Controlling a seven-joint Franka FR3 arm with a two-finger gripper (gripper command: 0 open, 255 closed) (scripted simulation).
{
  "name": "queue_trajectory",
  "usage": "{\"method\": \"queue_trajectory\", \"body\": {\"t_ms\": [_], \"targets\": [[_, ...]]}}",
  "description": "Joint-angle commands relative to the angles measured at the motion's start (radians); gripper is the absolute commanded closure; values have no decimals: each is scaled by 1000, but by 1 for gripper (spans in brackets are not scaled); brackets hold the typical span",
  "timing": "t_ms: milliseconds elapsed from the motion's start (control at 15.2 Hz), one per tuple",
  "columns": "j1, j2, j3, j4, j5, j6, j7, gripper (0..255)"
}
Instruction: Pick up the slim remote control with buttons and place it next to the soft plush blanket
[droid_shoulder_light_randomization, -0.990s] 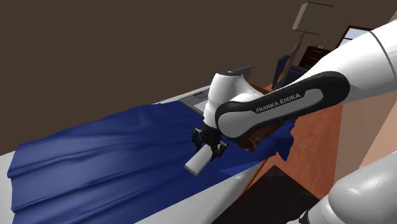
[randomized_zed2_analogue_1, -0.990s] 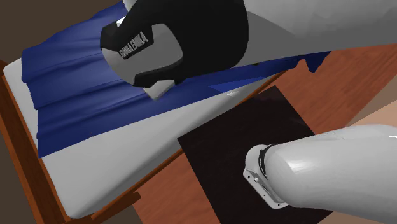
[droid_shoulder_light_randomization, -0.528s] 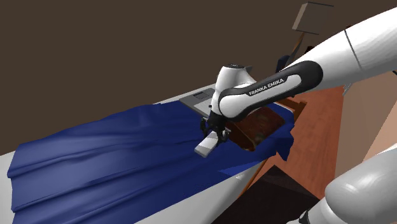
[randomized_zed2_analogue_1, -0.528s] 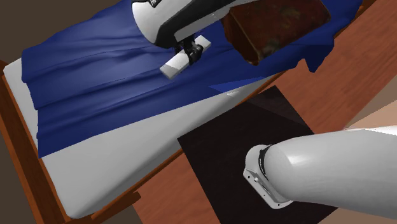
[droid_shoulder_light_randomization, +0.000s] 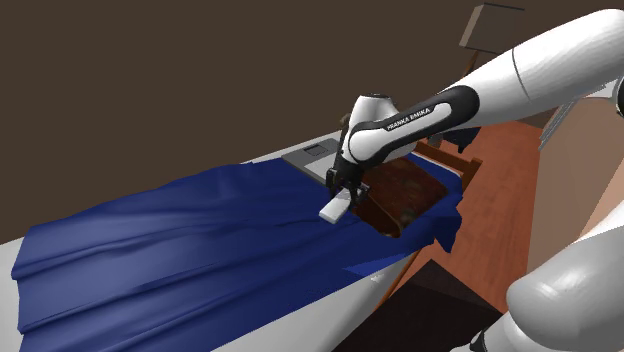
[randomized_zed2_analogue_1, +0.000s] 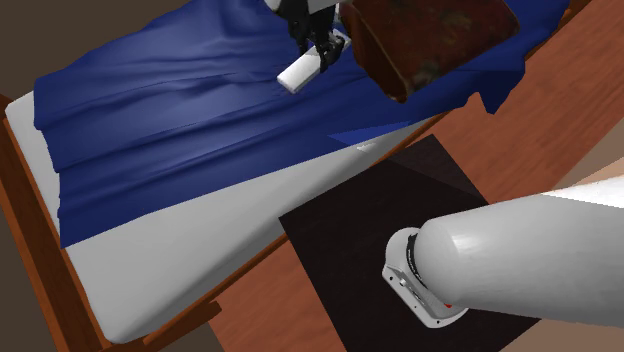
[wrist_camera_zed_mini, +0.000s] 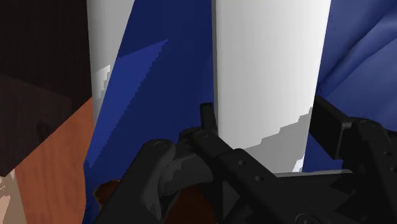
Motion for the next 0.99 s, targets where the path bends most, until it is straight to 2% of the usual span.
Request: {"method": "queue_trajectory", "body": {"t_ms": [0, 264, 924], "targets": [[-26, 44, -27, 63, -26, -23, -36, 255], [-66, 147, -72, 194, -71, -61, -96, 255], [-51, 242, -91, 165, -127, 57, -60, 255]]}}
